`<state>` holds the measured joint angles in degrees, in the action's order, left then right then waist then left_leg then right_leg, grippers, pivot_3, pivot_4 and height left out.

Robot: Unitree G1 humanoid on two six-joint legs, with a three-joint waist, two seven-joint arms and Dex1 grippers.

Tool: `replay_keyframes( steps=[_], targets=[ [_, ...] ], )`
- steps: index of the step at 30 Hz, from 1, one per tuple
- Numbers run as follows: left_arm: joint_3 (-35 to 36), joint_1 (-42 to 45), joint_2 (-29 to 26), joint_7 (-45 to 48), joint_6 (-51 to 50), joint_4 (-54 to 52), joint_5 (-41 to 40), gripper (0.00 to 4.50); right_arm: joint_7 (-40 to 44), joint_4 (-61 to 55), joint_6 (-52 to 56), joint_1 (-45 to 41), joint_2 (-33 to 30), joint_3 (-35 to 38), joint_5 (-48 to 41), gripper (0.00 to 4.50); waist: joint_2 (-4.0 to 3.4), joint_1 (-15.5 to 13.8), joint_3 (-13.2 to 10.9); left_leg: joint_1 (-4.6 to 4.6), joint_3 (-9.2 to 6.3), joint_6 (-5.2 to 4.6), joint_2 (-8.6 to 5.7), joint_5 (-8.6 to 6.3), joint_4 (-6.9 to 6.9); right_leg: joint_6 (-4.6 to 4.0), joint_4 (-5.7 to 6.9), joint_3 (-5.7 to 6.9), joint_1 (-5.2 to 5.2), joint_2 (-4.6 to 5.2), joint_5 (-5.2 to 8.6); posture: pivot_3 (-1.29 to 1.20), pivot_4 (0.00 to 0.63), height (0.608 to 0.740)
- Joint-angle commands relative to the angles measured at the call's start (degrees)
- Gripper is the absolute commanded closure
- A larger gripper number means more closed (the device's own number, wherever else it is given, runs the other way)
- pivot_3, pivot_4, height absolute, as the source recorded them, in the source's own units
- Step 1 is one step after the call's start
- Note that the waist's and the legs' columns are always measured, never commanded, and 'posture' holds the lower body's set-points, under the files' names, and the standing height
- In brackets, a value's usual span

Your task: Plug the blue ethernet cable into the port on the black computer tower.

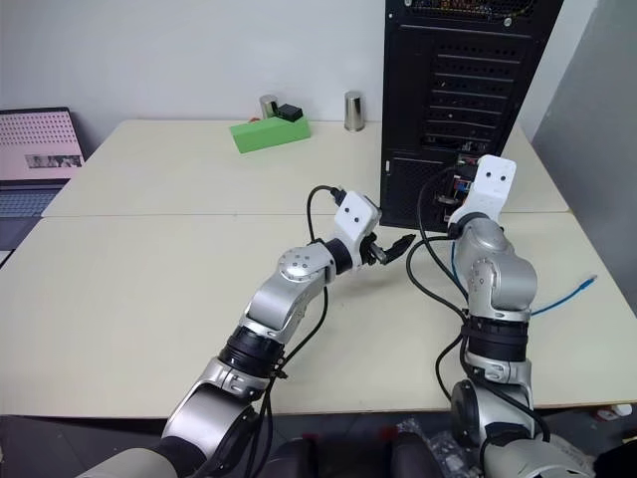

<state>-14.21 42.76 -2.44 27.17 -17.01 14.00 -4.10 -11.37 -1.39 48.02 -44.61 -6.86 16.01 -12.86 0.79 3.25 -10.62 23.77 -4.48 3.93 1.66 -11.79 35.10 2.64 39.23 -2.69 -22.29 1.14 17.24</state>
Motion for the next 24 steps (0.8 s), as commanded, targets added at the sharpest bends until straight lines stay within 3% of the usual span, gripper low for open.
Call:
replay_keyframes(
  steps=[1, 16, 18, 19, 24],
  targets=[
    [0.2, 0.4, 0.6, 0.3, 1.1, -1.8, 0.0, 0.56, -0.1, -1.4, -4.2, -4.8, -0.9, 1.0, -0.1, 4.5, 0.0, 0.0, 0.0, 0.0, 0.0, 0.0, 0.0, 0.0, 0.0, 0.0, 0.0, 0.0, 0.0, 0.0, 0.0, 0.0, 0.15, 0.74],
    [0.3, 0.0, 0.5, 0.4, 1.0, -2.0, 0.0, 0.56, 1.3, -2.5, -4.3, -2.7, -1.1, 0.8, -0.5, 4.5, 0.0, 0.1, 0.0, -0.01, 0.01, 0.0, 0.0, 0.0, 0.02, 0.04, 0.02, -0.02, 0.0, 0.0, -0.03, 0.0, 0.15, 0.74],
    [0.7, 0.0, 0.4, 0.7, 0.7, -1.8, -0.5, 0.54, 1.9, -4.2, -3.7, -0.9, -1.3, 0.5, -0.6, 3.81, 0.0, 0.1, 0.0, -0.01, 0.01, 0.0, 0.0, 0.0, 0.02, 0.04, 0.02, -0.02, 0.0, 0.0, -0.03, 0.0, 0.15, 0.74],
    [0.8, 0.1, 0.3, 0.8, 0.6, -1.6, -0.6, 0.54, 2.3, -5.1, -3.4, -0.1, -1.3, 0.3, -0.7, 3.79, 0.0, 0.0, 0.0, 0.0, 0.01, 0.0, 0.0, 0.0, 0.02, 0.04, 0.02, -0.02, 0.0, 0.0, -0.03, 0.0, 0.15, 0.74],
    [1.7, 0.3, -0.3, 2.3, 0.7, -1.0, -1.5, 0.37, 6.4, -11.8, -1.2, 6.2, -3.4, -2.2, -0.9, 2.5, 0.0, -0.3, 0.0, 0.08, -0.02, 0.0, 0.0, 0.0, -0.03, 0.04, -0.17, 0.04, 0.01, 0.01, -0.02, 0.0, 0.15, 0.74]
  ],
)
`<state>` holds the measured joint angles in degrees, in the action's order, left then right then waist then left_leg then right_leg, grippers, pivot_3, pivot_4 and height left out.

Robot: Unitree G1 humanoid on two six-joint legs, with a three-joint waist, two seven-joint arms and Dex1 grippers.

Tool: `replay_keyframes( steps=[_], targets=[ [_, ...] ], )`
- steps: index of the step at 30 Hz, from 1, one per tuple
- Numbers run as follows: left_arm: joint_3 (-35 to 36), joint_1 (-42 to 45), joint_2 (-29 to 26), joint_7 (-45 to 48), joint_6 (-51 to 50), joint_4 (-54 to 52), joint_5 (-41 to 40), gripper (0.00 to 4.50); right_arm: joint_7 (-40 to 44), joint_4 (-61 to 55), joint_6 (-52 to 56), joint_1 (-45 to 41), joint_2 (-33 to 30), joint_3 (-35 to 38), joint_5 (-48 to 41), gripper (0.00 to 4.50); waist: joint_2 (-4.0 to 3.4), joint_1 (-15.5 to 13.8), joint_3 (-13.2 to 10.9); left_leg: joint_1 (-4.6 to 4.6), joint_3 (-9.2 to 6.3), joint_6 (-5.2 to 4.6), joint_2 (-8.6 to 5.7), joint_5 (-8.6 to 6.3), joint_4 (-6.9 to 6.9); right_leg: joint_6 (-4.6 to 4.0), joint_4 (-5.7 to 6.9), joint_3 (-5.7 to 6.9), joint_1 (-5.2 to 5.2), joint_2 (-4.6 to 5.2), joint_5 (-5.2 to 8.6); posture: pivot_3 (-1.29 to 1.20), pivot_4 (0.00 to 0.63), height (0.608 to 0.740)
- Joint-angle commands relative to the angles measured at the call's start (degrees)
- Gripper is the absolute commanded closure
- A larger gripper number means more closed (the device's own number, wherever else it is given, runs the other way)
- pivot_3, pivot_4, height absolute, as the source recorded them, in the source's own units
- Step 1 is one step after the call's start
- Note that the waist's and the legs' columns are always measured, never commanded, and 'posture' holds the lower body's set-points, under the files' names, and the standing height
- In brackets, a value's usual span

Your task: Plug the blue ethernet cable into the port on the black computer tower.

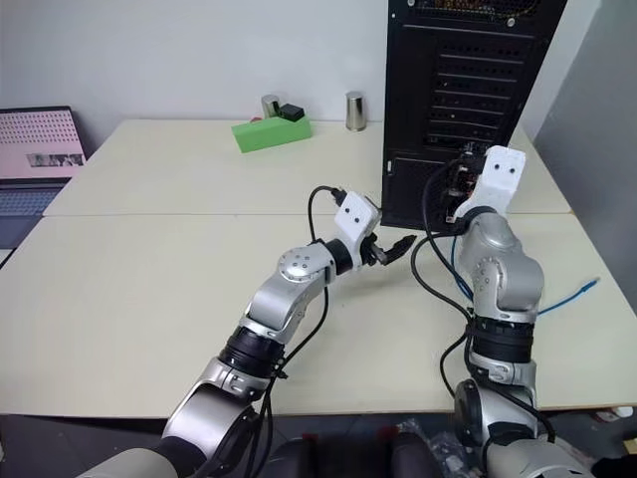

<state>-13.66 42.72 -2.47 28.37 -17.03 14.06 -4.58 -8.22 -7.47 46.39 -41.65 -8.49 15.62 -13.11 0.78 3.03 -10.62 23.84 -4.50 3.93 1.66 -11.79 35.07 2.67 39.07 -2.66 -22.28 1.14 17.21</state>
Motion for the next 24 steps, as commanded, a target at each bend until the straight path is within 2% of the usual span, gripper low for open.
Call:
replay_keyframes(
  steps=[1, 4, 10, 12, 17, 24],
  targets=[
    [1.4, 0.4, -0.5, 1.8, 0.8, -1.0, -1.3, 0.21, 4.3, -7.6, 0.7, 5.2, -2.6, -2.3, -0.7, 2.32, 0.0, -0.1, 0.0, 0.01, 0.0, 0.0, 0.0, 0.0, 0.0, 0.0, -0.02, -0.01, 0.0, 0.01, 0.0, 0.0, 0.15, 0.74],
    [2.1, 0.6, -1.9, 4.8, 1.7, -0.9, -2.3, 0.0, 6.9, -12.4, 0.9, 10.1, -4.4, -2.9, -1.4, 1.73, 0.0, -0.3, 0.0, 0.02, 0.01, 0.0, -0.02, 0.0, 0.0, 0.0, -0.01, 0.0, -0.01, 0.02, 0.0, 0.0, 0.15, 0.74],
    [3.5, 2.4, -6.5, 9.3, 0.9, 2.1, -3.1, 0.0, 14.7, -22.5, 0.6, 20.9, -10.1, -0.2, -5.3, 0.34, 0.01, -0.3, 0.0, -0.02, -0.03, 0.0, -0.02, 0.0, 0.01, 0.01, 0.0, 0.04, 0.02, 0.0, 0.01, 0.0, 0.15, 0.74],
    [3.7, 3.0, -9.2, 13.4, -1.3, 2.0, -4.3, 0.0, 20.3, -26.2, 0.4, 25.3, -14.0, 1.7, -8.3, 0.04, 0.01, -0.3, 0.0, -0.01, -0.03, 0.0, -0.01, 0.0, 0.01, 0.01, -0.02, 0.02, 0.02, -0.01, 0.01, 0.0, 0.15, 0.74],
    [5.4, 4.5, -15.4, 20.9, -2.3, 2.8, -6.5, 0.0, 30.6, -32.0, -0.6, 31.4, -19.8, 7.5, -17.6, 0.04, 0.03, -0.1, 0.0, -0.02, -0.04, -0.01, 0.0, 0.0, 0.01, 0.02, -0.03, 0.04, 0.04, -0.02, 0.02, 0.0, 0.15, 0.74],
    [8.1, 6.3, -20.3, 27.5, -1.6, 4.0, -9.2, 0.0, 34.1, -28.6, -1.3, 29.6, -25.2, 11.8, -22.2, 0.04, 0.03, -0.2, 0.0, -0.05, -0.04, -0.01, 0.0, 0.0, 0.02, 0.02, -0.04, 0.05, 0.08, -0.03, 0.02, 0.0, 0.15, 0.74]
  ],
)
